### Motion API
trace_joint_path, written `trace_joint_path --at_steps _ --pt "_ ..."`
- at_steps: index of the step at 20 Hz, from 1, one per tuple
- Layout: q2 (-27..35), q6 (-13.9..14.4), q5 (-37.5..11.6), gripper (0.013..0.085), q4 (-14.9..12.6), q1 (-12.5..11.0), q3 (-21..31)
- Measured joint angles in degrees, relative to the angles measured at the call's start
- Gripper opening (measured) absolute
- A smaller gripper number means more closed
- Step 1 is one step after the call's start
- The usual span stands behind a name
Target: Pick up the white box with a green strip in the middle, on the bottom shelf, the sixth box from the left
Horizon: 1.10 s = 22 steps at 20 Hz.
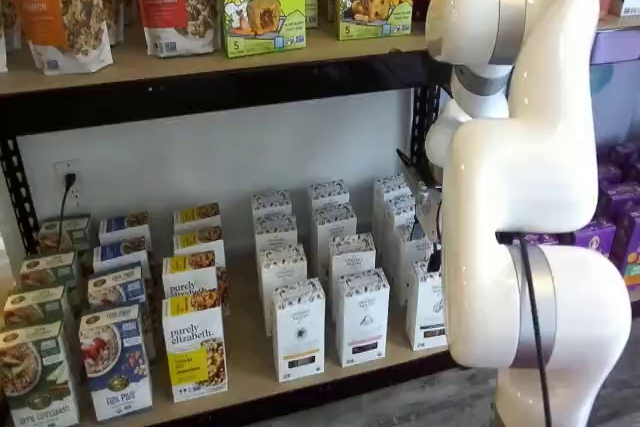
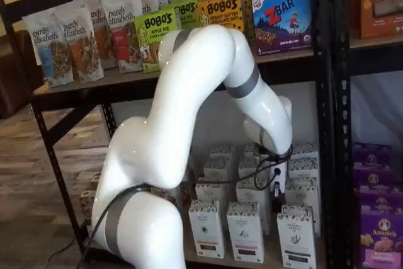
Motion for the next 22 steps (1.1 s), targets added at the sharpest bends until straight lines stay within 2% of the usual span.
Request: trace_joint_path --at_steps 1,2,3,7,12,14,22 --pt "0.16 1.14 0.40 0.0850 -1.26 0.04 -0.36" --pt "1.05 4.94 1.86 0.0850 -5.25 0.34 -2.15" --pt "1.92 7.11 2.90 0.0850 -7.43 0.71 -3.58" --pt "4.32 10.27 4.77 0.0850 -10.06 1.57 -7.23" --pt "6.81 15.51 4.04 0.0850 -15.87 1.98 -9.46" --pt "7.84 16.67 3.79 0.0850 -17.52 1.76 -10.24" --pt "11.59 17.79 3.60 0.0850 -20.11 0.67 -13.71"
